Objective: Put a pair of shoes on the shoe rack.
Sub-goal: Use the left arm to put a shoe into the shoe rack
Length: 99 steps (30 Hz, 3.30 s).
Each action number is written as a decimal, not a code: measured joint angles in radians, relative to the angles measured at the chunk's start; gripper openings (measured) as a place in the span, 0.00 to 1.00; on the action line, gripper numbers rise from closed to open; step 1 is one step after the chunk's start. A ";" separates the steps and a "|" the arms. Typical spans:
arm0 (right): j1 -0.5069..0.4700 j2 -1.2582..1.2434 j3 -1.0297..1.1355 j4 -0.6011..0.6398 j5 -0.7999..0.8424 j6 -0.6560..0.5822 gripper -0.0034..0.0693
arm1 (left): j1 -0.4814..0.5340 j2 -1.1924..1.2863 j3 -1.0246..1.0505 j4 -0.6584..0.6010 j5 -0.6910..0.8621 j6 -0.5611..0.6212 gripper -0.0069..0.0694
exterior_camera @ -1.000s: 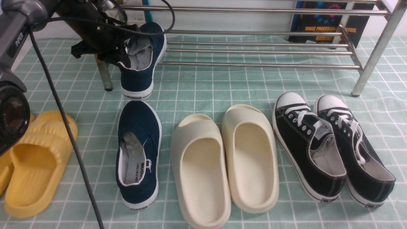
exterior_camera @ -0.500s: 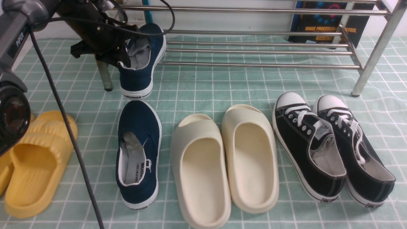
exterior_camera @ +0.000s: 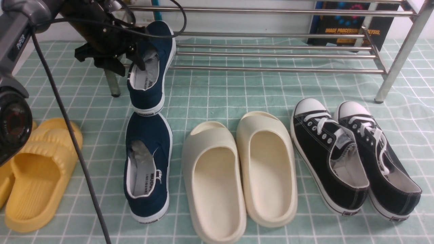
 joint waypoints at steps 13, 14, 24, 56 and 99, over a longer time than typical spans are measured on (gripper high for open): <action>0.000 0.000 0.000 0.000 0.000 0.000 0.38 | 0.000 -0.122 -0.012 0.126 0.009 0.045 0.40; 0.000 0.000 0.000 0.000 0.000 0.000 0.38 | 0.000 -0.131 -0.010 0.132 0.010 0.045 0.36; 0.000 0.000 0.000 0.000 0.000 0.000 0.38 | -0.060 -0.417 0.352 0.200 0.008 0.049 0.07; 0.000 0.000 0.000 0.000 0.000 0.000 0.38 | -0.209 -0.352 0.790 0.389 -0.482 -0.134 0.07; 0.000 0.000 0.000 0.000 0.000 0.000 0.38 | -0.208 -0.186 0.526 0.391 -0.611 -0.178 0.11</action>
